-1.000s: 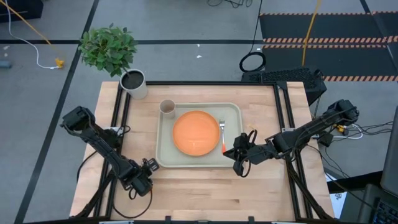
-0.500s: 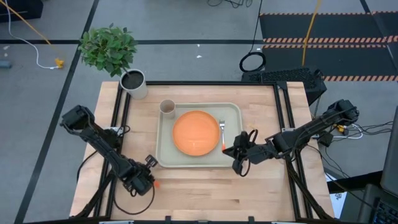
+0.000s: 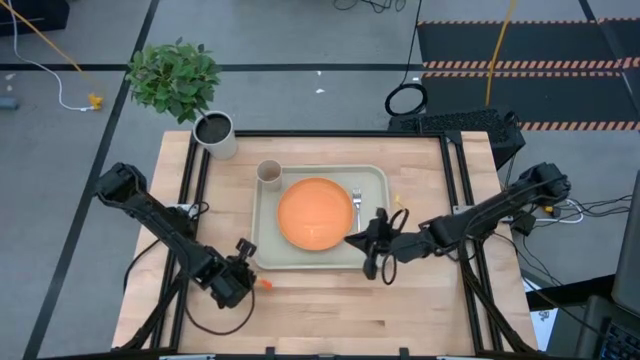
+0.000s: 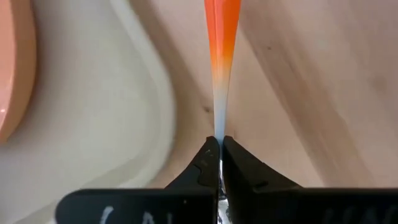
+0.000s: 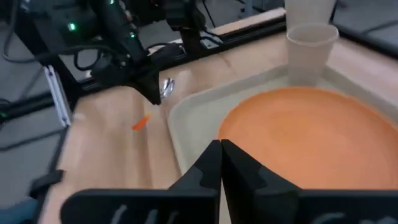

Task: Pick and place plate/cup/fork/spoon on tray
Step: Put the orange spoon on the white serving tray to the right of the orange fork

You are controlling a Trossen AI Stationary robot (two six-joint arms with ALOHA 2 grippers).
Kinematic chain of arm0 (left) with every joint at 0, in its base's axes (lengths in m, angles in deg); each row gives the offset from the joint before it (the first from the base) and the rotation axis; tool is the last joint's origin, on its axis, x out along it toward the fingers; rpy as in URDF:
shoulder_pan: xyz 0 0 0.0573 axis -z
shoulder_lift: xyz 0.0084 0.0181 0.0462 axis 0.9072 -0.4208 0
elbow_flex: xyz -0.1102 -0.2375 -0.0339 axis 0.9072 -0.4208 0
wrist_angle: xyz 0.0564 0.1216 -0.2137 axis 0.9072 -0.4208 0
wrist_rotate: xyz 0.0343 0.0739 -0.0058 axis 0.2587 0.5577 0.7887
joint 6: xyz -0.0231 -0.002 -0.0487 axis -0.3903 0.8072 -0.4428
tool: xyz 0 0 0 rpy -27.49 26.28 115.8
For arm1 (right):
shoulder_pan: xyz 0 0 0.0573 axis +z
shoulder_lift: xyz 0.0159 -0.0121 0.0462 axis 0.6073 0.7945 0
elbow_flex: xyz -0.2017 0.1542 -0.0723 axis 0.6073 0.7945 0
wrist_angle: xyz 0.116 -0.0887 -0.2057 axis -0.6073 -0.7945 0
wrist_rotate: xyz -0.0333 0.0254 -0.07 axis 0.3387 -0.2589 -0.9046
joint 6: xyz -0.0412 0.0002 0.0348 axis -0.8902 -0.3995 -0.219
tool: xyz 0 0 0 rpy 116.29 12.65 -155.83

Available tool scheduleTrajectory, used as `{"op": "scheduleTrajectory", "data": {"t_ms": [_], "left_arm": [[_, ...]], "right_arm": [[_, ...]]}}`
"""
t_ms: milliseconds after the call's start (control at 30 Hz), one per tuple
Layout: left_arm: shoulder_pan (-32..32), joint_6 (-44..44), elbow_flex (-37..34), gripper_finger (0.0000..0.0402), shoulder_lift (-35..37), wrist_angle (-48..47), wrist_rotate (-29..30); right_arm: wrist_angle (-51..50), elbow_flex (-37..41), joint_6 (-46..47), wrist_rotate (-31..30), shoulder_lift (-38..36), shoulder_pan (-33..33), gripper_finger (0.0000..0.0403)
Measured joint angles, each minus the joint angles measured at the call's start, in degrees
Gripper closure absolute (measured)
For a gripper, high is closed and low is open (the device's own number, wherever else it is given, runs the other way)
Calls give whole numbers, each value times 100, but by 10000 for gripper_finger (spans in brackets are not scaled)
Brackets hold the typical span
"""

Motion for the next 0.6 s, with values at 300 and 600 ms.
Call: {"op": "scheduleTrajectory", "data": {"t_ms": [300, 600], "left_arm": [[-473, 18, 4, 397, 5, 89, 92], [-887, 461, 371, 388, 5, -1, 175]], "right_arm": [[-382, -1443, -616, 309, 1561, -213, 403], [-541, -2870, -1267, 1249, 3085, -466, 399]]}}
